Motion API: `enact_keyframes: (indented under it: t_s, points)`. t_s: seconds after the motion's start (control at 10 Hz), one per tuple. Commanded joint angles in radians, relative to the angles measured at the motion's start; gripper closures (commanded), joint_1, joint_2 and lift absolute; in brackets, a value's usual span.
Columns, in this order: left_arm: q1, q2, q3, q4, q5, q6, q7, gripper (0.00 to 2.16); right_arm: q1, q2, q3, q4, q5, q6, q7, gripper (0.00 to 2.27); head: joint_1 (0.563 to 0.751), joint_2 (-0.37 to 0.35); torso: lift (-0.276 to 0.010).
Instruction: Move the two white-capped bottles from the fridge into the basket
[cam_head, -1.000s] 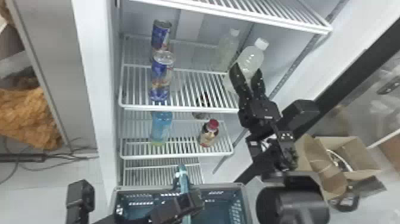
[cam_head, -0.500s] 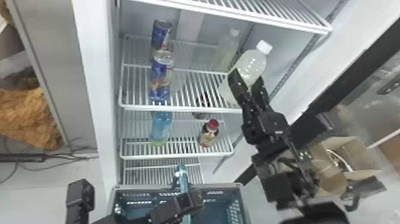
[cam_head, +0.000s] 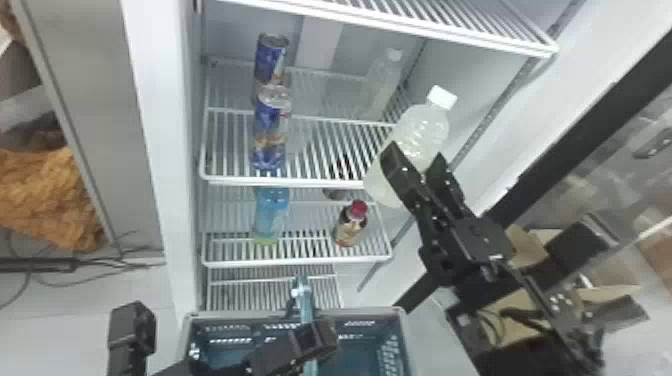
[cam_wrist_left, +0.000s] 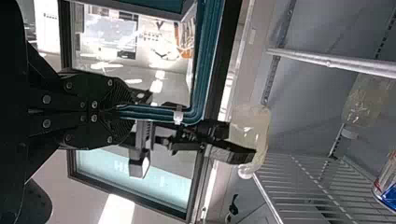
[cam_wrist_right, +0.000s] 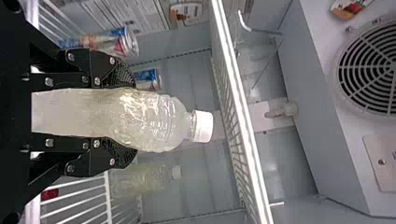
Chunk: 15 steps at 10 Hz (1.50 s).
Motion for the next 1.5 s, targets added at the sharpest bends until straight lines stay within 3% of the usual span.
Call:
enact_keyframes:
  t_s: [0.0,0.3,0.5,0.7,1.0,1.4]
  points:
    - [0.002,0.0,0.001,0.002,0.0,0.0,0.0,1.19,0.078,0.0,-0.032,-0.117,-0.015,0.114,0.016,0.86,0.695,-0.35,0.0]
    - [0.007,0.0,0.007,0.0,-0.002,0.0,-0.002,1.19,0.201,0.005,-0.064,-0.279,-0.013,0.3,0.04,0.86,0.695,-0.35,0.0]
    - [0.007,0.002,0.007,0.0,-0.004,0.0,-0.002,1.19,0.274,0.028,-0.109,-0.387,-0.009,0.438,0.056,0.86,0.695,-0.35,0.0]
    - [0.007,0.003,0.009,0.002,-0.01,0.002,-0.002,1.19,0.355,0.029,-0.155,-0.394,-0.007,0.59,0.059,0.86,0.695,-0.35,0.0]
    - [0.005,0.006,0.009,0.002,-0.018,0.005,0.002,1.19,0.387,0.031,-0.173,-0.394,-0.04,0.737,0.077,0.86,0.695,-0.35,0.0]
    - [0.002,0.006,0.011,0.002,-0.02,0.007,0.002,1.19,0.377,-0.001,-0.153,-0.394,-0.068,1.007,0.077,0.86,0.695,-0.35,0.0]
